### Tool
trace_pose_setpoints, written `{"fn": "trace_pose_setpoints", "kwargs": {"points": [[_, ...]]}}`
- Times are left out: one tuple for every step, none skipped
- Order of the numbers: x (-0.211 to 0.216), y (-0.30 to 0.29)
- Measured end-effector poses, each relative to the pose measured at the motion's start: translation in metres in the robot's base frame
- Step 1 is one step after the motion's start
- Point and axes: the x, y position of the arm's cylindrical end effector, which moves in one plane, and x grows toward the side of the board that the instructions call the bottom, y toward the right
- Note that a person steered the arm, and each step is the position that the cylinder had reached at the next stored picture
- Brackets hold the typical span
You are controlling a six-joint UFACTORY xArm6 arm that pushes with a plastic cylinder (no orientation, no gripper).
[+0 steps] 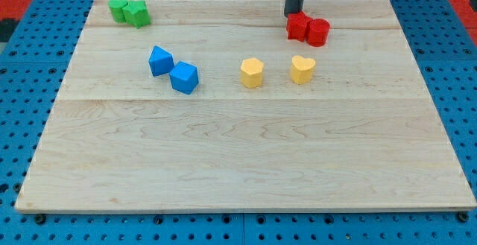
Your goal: Move the green circle to the bottom side of the green star
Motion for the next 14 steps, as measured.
{"fn": "trace_pose_setpoints", "kwargs": {"points": [[-0.039, -0.048], [-0.060, -0.123], [-0.061, -0.184], [-0.061, -0.263], [-0.061, -0.345], [-0.032, -0.354], [-0.020, -0.343], [-0.052, -0.363], [-0.041, -0.300], [-0.007, -0.299], [0.025, -0.307], [0.041, -0.279], [0.041, -0.298], [0.041, -0.302]]}}
